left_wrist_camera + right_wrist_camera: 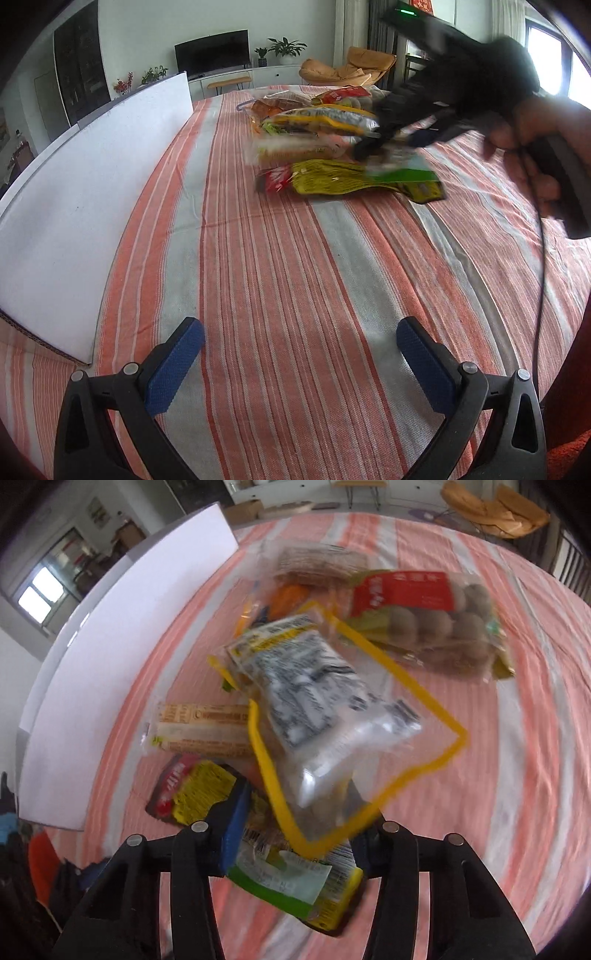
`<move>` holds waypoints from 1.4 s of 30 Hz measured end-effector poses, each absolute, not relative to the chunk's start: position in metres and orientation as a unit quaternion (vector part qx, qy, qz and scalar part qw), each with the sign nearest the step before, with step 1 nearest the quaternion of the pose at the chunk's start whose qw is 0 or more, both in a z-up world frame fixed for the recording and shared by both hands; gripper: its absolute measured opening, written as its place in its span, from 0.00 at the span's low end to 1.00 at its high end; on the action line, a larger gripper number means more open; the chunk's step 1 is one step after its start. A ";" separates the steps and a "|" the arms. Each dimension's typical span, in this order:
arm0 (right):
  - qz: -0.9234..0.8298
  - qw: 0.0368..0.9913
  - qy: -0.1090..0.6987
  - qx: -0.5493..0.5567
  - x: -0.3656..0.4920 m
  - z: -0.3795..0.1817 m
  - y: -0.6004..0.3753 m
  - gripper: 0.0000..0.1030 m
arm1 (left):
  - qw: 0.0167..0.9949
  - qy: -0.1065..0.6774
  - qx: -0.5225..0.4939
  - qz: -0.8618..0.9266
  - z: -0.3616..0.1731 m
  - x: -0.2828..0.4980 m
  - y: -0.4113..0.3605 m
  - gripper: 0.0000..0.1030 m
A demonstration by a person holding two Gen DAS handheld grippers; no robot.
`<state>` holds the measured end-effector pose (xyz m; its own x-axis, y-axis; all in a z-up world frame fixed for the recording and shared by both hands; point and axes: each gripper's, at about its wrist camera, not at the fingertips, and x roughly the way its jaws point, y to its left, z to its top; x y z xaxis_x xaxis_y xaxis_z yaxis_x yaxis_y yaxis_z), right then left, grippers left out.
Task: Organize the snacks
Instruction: 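Move left tool to red-topped yellow packet while right tool nears green-labelled packet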
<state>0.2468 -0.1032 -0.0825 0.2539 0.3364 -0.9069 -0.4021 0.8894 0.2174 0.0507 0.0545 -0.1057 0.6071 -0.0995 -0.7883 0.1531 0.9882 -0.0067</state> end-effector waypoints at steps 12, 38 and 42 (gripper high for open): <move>0.177 0.850 0.486 -0.095 0.191 -0.089 -0.242 0.95 | 0.897 0.436 0.030 -0.069 -0.106 0.050 0.054 1.00; 0.164 0.880 0.443 -0.043 0.178 -0.097 -0.264 0.99 | 0.865 0.499 -0.016 -0.049 -0.098 0.062 0.047 1.00; 0.164 0.880 0.444 -0.043 0.178 -0.097 -0.264 0.99 | 0.841 0.518 -0.092 -0.127 -0.091 0.064 0.029 1.00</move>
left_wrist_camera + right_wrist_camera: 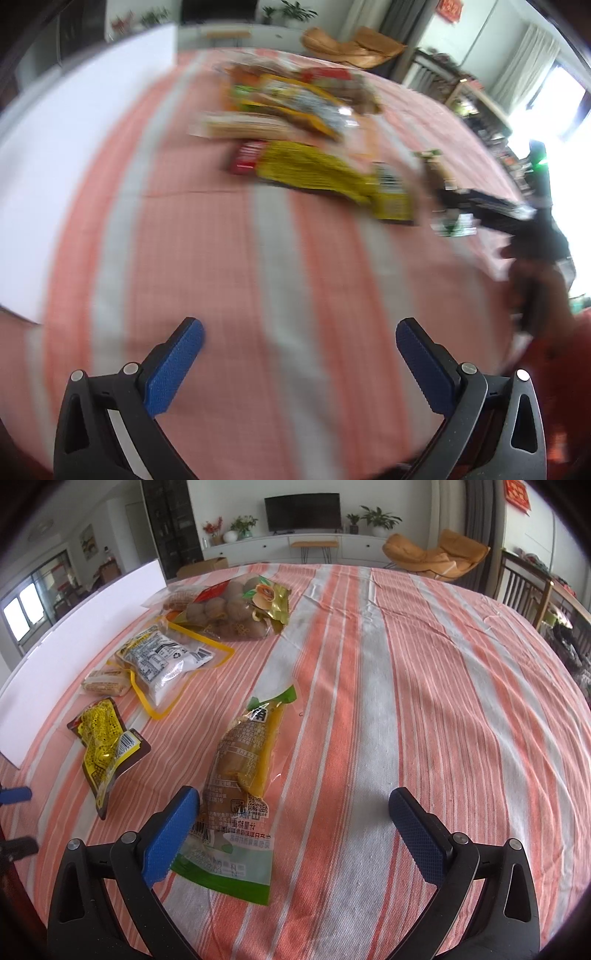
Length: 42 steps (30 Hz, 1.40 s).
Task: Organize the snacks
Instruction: 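Move left tool to red-topped yellow packet while right tool nears green-labelled packet, then close the left gripper on the red-topped yellow packet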
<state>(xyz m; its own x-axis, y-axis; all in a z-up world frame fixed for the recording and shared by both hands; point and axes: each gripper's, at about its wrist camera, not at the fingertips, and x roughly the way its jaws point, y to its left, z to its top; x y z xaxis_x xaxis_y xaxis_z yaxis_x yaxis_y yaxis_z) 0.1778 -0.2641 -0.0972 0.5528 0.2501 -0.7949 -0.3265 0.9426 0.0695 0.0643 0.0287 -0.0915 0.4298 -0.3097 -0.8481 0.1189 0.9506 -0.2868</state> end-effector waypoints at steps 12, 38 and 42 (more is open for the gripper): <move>0.166 0.880 0.443 -0.038 0.177 -0.097 -0.265 1.00 | 0.824 0.515 -0.217 -0.096 -0.085 0.192 0.008 1.00; 0.166 0.881 0.443 -0.036 0.177 -0.096 -0.265 1.00 | 0.841 0.521 0.076 -0.128 -0.093 0.148 -0.012 0.94; 0.166 0.881 0.442 -0.035 0.177 -0.096 -0.265 1.00 | 0.843 0.514 0.085 -0.135 -0.091 0.152 -0.027 0.93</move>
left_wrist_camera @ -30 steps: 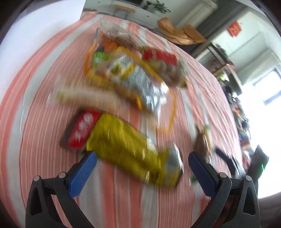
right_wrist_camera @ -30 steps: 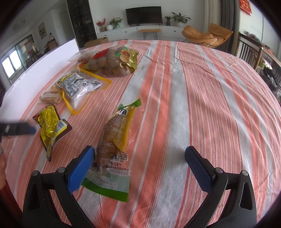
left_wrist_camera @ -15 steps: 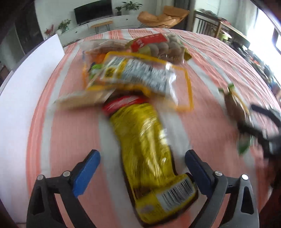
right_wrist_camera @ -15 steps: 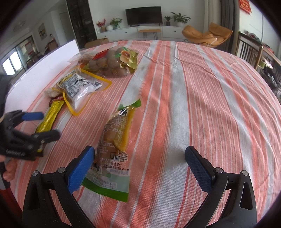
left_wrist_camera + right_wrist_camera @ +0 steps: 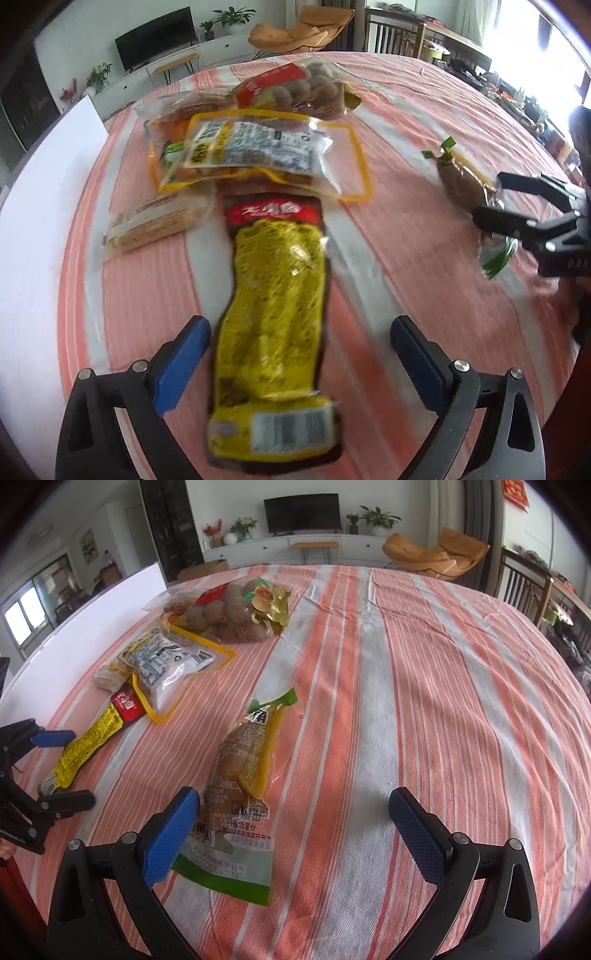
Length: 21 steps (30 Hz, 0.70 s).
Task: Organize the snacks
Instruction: 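Close the left gripper on the red-topped yellow packet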
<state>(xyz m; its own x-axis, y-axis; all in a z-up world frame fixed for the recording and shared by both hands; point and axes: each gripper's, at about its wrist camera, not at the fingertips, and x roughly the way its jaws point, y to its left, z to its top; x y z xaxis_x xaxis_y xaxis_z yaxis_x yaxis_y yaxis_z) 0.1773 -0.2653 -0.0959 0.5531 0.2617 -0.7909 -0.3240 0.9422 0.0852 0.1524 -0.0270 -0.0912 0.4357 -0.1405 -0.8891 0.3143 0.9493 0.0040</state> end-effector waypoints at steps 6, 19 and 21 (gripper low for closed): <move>0.167 0.881 0.442 -0.033 0.177 -0.096 -0.266 1.00 | 0.855 0.506 0.049 -0.108 -0.079 0.148 -0.004 0.45; 0.171 0.842 0.512 0.022 0.199 -0.065 -0.251 0.99 | 0.873 0.477 -0.059 -0.085 -0.071 0.094 0.048 0.42; 0.158 0.833 0.530 -0.021 0.208 -0.060 -0.229 0.97 | 0.874 0.474 -0.066 -0.085 -0.069 0.091 0.053 0.42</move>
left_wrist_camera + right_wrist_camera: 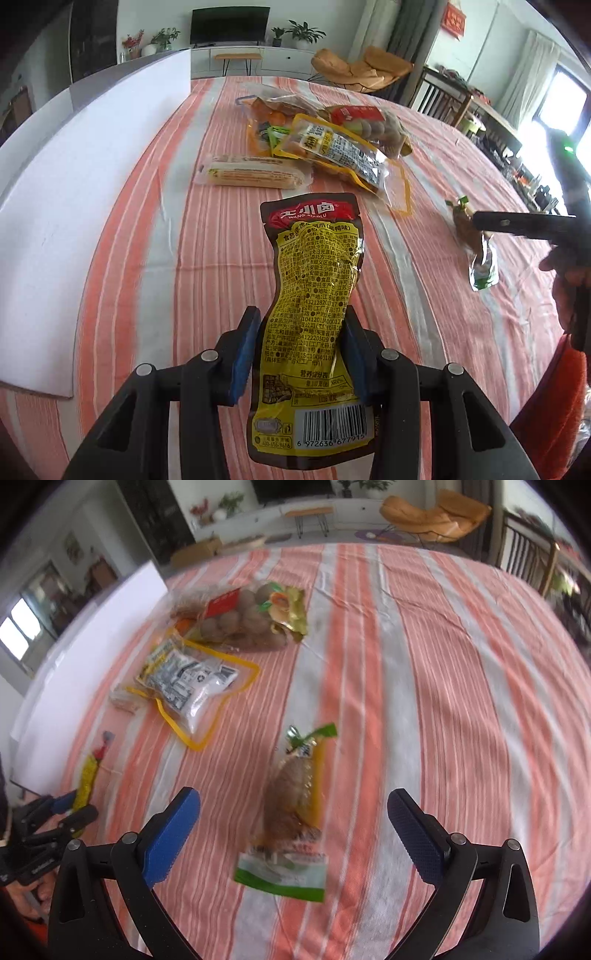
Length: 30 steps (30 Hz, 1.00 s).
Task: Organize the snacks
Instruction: 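Close the left gripper on the red-topped yellow packet, then lift yellow packet with left gripper while right grasps brown green-labelled packet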
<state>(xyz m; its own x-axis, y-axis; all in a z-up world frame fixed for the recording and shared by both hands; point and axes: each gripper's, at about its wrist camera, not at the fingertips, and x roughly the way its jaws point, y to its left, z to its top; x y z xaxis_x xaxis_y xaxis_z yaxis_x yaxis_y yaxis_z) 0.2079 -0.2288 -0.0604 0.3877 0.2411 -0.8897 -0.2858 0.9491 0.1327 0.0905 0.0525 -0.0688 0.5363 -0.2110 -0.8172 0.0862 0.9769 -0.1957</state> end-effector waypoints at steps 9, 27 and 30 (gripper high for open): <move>0.108 0.790 0.600 -0.060 0.224 -0.081 -0.197 0.43 | 0.882 0.453 -0.100 -0.084 -0.057 0.078 0.073 0.42; 0.249 0.824 0.507 0.040 0.234 0.049 -0.122 0.07 | 0.906 0.355 -0.228 -0.042 0.040 0.070 0.192 0.42; 0.239 0.821 0.519 0.017 0.237 0.042 -0.111 0.16 | 0.909 0.351 -0.222 -0.028 0.041 0.058 0.205 0.42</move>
